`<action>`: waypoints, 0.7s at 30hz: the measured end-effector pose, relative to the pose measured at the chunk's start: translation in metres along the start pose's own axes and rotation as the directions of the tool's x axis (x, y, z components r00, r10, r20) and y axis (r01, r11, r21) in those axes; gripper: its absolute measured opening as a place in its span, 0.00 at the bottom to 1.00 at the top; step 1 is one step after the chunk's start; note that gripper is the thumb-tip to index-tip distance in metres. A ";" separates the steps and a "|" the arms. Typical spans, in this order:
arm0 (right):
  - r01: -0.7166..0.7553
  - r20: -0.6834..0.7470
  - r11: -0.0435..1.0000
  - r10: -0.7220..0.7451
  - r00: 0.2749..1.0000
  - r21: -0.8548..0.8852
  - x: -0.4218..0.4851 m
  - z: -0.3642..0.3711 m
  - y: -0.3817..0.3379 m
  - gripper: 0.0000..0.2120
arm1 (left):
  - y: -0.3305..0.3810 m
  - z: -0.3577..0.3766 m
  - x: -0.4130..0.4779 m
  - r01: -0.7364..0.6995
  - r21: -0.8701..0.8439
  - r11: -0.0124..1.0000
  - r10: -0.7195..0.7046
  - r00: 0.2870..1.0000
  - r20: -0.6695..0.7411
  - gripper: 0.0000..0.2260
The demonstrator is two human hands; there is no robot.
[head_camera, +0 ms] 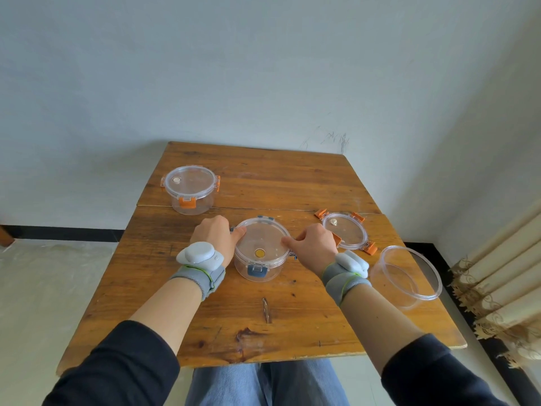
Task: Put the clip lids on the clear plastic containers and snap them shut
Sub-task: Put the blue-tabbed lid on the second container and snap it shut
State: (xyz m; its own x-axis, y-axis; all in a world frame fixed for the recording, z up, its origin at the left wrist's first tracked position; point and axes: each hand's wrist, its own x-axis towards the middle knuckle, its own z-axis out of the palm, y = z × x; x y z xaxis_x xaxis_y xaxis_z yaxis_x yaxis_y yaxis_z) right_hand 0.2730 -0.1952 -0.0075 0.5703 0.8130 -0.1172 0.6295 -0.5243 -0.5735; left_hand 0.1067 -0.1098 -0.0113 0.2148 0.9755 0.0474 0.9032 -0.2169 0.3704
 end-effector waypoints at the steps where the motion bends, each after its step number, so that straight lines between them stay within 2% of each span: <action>1: -0.014 -0.004 1.000 0.014 1.000 0.003 0.000 0.001 0.000 0.18 | 0.001 0.000 0.000 0.013 -0.012 1.000 -0.013 1.000 0.003 0.21; 5: -0.094 0.015 0.992 0.093 0.996 0.084 0.003 0.001 -0.001 0.20 | 0.004 0.001 0.003 0.073 -0.070 0.995 -0.072 0.997 0.018 0.21; 8: -0.168 0.068 0.964 0.158 0.985 0.205 0.005 0.001 -0.001 0.17 | 0.004 0.001 0.005 0.096 -0.140 0.985 -0.090 0.995 0.048 0.22; 11: -0.201 0.074 0.947 0.188 0.979 0.252 0.005 0.001 0.001 0.16 | 0.000 0.001 0.006 0.129 -0.218 0.967 -0.117 0.991 0.067 0.21; 15: -0.258 0.148 0.916 0.222 0.964 0.308 0.007 -0.002 -0.003 0.13 | -0.002 0.001 0.009 0.129 -0.324 0.937 -0.111 0.991 0.074 0.14; 17: -0.354 0.294 0.838 0.244 0.924 0.416 0.008 -0.004 -0.003 0.10 | 0.001 0.003 0.014 0.142 -0.492 0.859 -0.096 0.988 0.117 0.12; 19: -0.440 0.477 0.779 0.209 0.854 0.446 0.005 -0.006 -0.004 0.11 | 0.004 0.004 0.019 0.226 -0.723 0.653 -0.059 0.967 0.249 0.17; 20: -0.426 0.515 0.822 0.196 0.835 0.378 0.004 -0.006 -0.003 0.13 | 0.005 0.003 0.021 0.257 -0.784 0.565 -0.030 0.956 0.292 0.19; 21: -0.397 0.521 0.862 0.192 0.831 0.316 0.004 -0.009 -0.004 0.17 | 0.005 0.003 0.022 0.256 -0.797 0.548 -0.011 0.954 0.298 0.21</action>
State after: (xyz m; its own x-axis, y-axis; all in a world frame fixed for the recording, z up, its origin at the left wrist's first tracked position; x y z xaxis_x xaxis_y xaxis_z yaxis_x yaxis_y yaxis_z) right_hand 0.2772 -0.1924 0.0015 0.3196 0.7076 -0.6302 0.1491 -0.6943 -0.7041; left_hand 0.1172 -0.0896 -0.0107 0.3056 0.9225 -0.2357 0.2534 0.1598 0.9541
